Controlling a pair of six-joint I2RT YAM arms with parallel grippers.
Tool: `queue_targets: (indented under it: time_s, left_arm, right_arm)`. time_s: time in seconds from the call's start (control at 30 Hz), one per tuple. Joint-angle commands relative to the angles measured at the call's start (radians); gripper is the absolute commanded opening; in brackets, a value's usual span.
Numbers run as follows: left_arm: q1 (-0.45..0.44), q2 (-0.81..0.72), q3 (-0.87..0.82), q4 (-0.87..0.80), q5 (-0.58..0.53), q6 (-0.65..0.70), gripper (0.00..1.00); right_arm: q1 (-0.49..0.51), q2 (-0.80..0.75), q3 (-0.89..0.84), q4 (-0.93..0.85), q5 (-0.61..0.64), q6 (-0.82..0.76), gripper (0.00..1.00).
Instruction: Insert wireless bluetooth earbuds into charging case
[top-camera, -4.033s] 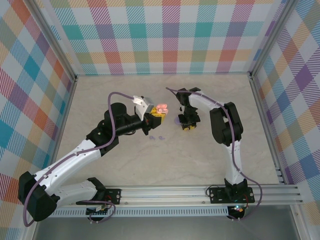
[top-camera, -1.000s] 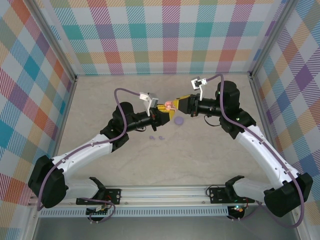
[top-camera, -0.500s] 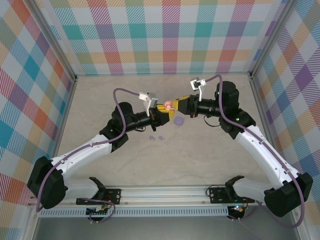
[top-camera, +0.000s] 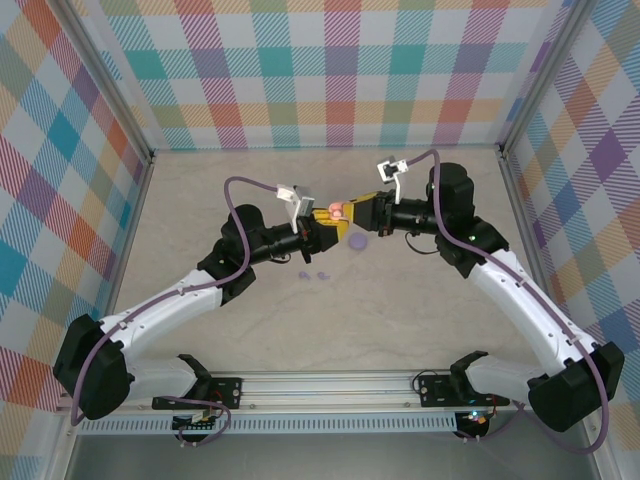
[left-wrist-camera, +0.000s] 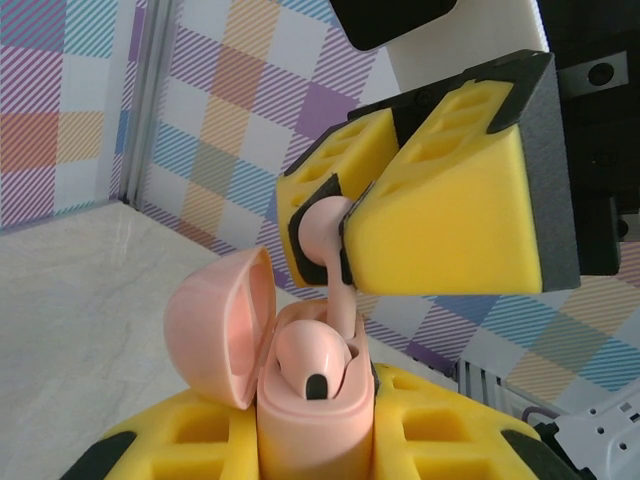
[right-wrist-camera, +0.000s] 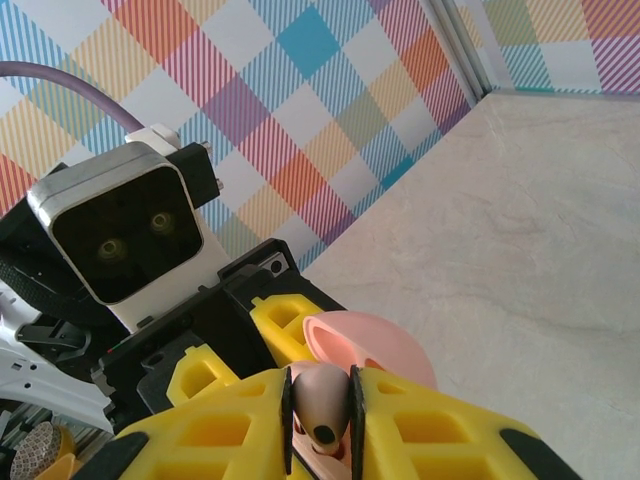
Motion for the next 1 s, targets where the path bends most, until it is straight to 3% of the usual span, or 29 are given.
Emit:
queue_targets:
  time_s: [0.0, 0.5, 0.97]
  left_arm:
    - [-0.014, -0.034, -0.014, 0.052, 0.001, -0.005, 0.02]
    - [-0.013, -0.033, -0.009, 0.05, -0.022, -0.003, 0.02]
    - [-0.014, -0.033, -0.002, 0.012, -0.01, 0.007, 0.02]
  right_arm:
    - [0.01, 0.007, 0.031, -0.005, -0.006, -0.035, 0.22]
    - [0.014, -0.007, 0.042, -0.068, 0.002, -0.068, 0.25]
    - [0.017, -0.012, 0.058, -0.089, 0.018, -0.072, 0.4]
